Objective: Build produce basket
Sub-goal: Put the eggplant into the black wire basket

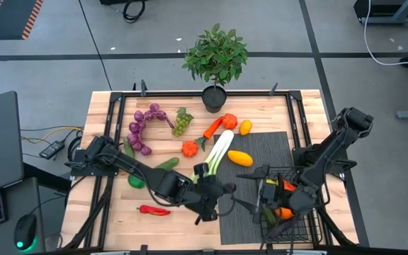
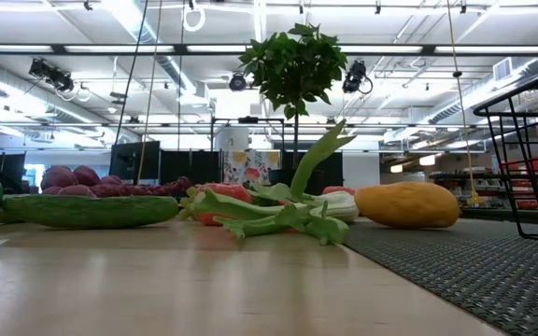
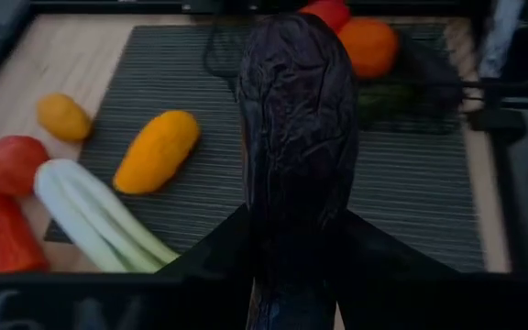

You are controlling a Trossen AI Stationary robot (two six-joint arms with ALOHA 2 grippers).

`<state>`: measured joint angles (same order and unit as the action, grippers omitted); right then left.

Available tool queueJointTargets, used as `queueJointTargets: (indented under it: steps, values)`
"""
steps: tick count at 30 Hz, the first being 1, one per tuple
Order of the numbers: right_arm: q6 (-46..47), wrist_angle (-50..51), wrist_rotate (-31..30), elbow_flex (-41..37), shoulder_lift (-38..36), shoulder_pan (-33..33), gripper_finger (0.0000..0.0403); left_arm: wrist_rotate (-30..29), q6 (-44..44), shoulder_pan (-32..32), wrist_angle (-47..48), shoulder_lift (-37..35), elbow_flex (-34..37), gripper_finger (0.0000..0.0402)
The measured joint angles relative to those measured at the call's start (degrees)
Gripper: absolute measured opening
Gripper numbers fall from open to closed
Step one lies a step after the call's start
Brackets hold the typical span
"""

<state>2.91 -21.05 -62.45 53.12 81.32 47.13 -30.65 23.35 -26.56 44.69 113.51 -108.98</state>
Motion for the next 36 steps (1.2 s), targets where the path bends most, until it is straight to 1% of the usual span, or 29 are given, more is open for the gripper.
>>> queueJointTargets:
  steps: [5,9,12,15,17,22,26,28,31,34,36]
  values:
    - [1.30,5.30,-1.76,0.00,-0.11,-0.06,0.0350,-0.18,0.02,0.05,-0.65,0.13,0.67,0.0121]
    - [3.36,7.35,-2.73,0.00,-0.11,-0.07,0.0350,-0.06,-0.05,-0.01,-1.38,0.13,0.67,0.0121]
    - [5.34,8.99,-1.32,0.00,-0.28,-0.36,0.0350,-0.16,-0.07,0.03,-1.17,0.13,0.67,0.0121]
    - [10.17,12.15,2.65,0.00,-0.33,-1.01,0.0350,-0.18,-0.12,0.06,-1.89,0.13,0.67,0.0121]
    - [12.45,13.81,4.37,0.00,-0.33,-1.44,0.0350,-0.21,-0.84,-0.03,-3.97,0.13,0.67,0.0121]
    - [13.50,13.97,5.29,0.00,-0.33,-2.17,0.0350,-0.27,-4.33,-0.12,-11.49,0.13,0.67,0.0121]
    - [13.03,13.66,5.11,0.00,-0.33,-2.17,0.0344,-0.22,-4.93,-0.10,-11.75,0.13,0.67,0.0121]
    - [11.62,13.21,4.24,0.00,-0.33,-1.69,0.0332,-0.21,-4.27,-0.10,-10.81,0.13,0.67,0.0121]
    - [11.00,12.94,3.56,0.00,-0.33,-1.46,0.0299,-0.21,-3.02,-0.31,-9.55,0.13,0.67,0.0121]
    - [11.01,12.79,3.92,0.00,-0.33,-1.46,0.0247,-0.49,-1.58,-0.58,-9.23,0.13,0.67,0.0121]
    - [10.44,12.91,4.38,0.00,-0.33,-1.46,0.0204,-0.51,-1.46,-0.56,-9.14,0.13,0.67,0.0123]
